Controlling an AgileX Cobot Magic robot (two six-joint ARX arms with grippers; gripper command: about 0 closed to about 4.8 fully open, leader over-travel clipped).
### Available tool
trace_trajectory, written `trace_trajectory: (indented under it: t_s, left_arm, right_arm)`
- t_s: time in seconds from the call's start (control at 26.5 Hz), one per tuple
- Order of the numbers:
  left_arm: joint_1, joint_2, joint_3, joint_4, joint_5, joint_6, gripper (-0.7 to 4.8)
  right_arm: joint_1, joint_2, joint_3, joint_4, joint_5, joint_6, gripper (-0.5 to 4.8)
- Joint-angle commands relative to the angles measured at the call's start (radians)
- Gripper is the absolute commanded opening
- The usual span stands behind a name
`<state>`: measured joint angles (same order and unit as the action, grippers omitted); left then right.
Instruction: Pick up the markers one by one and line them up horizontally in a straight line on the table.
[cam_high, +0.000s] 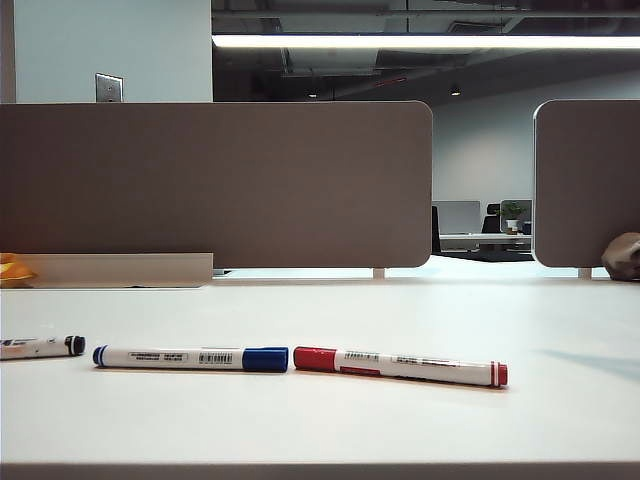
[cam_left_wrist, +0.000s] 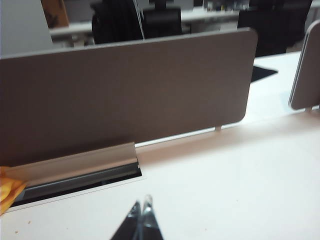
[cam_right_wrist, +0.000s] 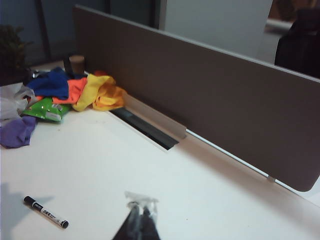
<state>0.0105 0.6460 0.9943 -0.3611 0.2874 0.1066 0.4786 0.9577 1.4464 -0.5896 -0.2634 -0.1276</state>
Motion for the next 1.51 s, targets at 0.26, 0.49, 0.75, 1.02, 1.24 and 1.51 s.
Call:
trace_trajectory:
  t_s: [0.26, 0.49, 0.75, 1.02, 1.24, 1.51]
  left_arm:
    - [0.002, -0.159, -0.153, 0.108, -0.018, -0.036, -0.05]
    - [0.002, -0.253, -0.251, 0.135, -0.018, -0.064, -0.06]
    - [0.002, -0.371, -0.368, 0.141, -0.018, -0.085, -0.05]
    - [0.002, -0.492, -0.49, 0.146, -0.019, -0.122, -0.06]
    - [0.002, -0.541, -0.601, 0.176, -0.017, -0.146, -0.06]
    - [0.002, -0.562, -0.69, 0.253, -0.018, -0.174, -0.06]
  right_arm:
    - [0.0, -0.253, -0.397, 0.391, 0.053, 0.107, -0.02]
    - [0.0, -0.356, -0.572, 0.468, 0.104, 0.183, -0.02]
    - [0.0, -0.466, -0.733, 0.579, 0.135, 0.233, -0.01]
    - [0.0, -0.536, -0.826, 0.586, 0.135, 0.264, -0.01]
    - [0.0, -0.536, -0.895, 0.602, 0.14, 0.264, -0.01]
    - [0.001, -0.546, -1.023, 0.695, 0.14, 0.285, -0.01]
